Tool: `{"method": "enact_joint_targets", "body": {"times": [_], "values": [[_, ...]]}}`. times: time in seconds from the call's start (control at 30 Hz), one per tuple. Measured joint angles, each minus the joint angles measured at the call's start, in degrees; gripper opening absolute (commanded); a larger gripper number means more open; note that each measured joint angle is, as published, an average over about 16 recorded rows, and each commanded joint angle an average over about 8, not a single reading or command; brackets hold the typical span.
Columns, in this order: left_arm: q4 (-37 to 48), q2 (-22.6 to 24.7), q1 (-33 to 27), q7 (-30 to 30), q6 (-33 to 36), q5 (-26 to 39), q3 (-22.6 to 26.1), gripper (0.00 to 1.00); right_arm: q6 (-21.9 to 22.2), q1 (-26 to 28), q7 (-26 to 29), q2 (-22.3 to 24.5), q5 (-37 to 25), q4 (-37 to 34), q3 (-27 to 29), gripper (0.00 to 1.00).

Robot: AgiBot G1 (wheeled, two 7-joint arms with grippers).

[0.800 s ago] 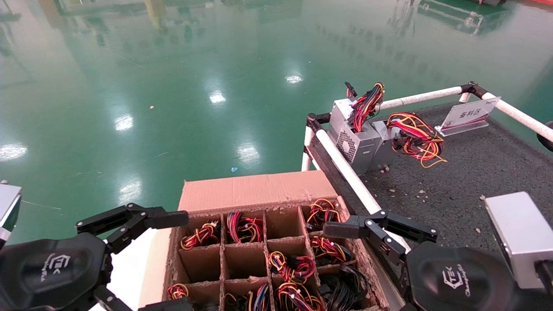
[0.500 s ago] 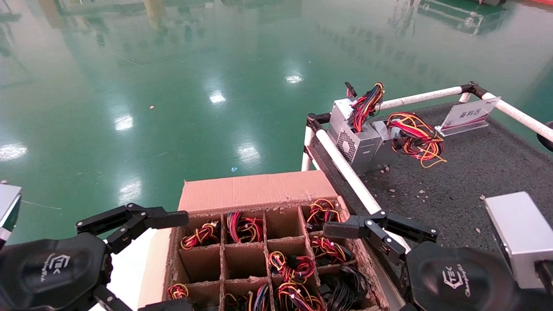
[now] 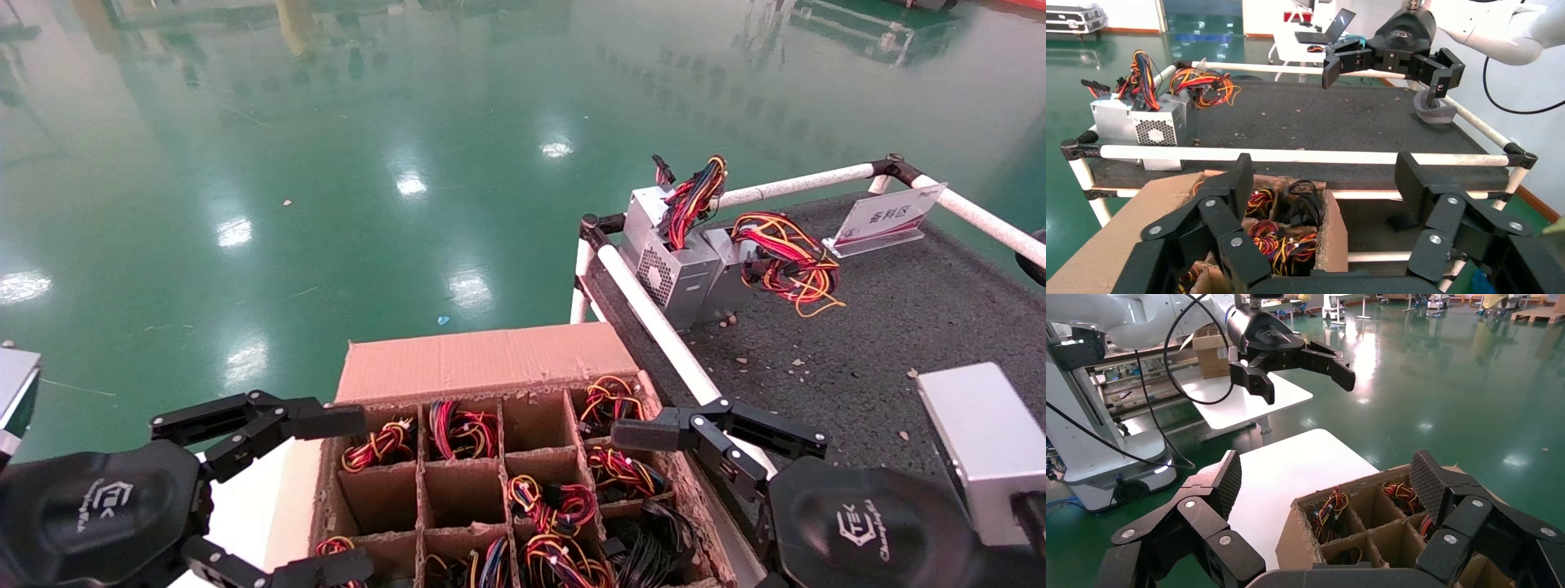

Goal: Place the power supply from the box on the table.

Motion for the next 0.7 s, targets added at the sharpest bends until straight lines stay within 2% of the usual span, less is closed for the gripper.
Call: {"method": "enact_joint_targets", "body": {"times": [0.7], "values": [[0.0,0.0,0.0,0.0,0.0,0.0,0.0,0.00,0.0,0.0,0.0,0.0,0.0,0.0,0.0,1.00]]}}
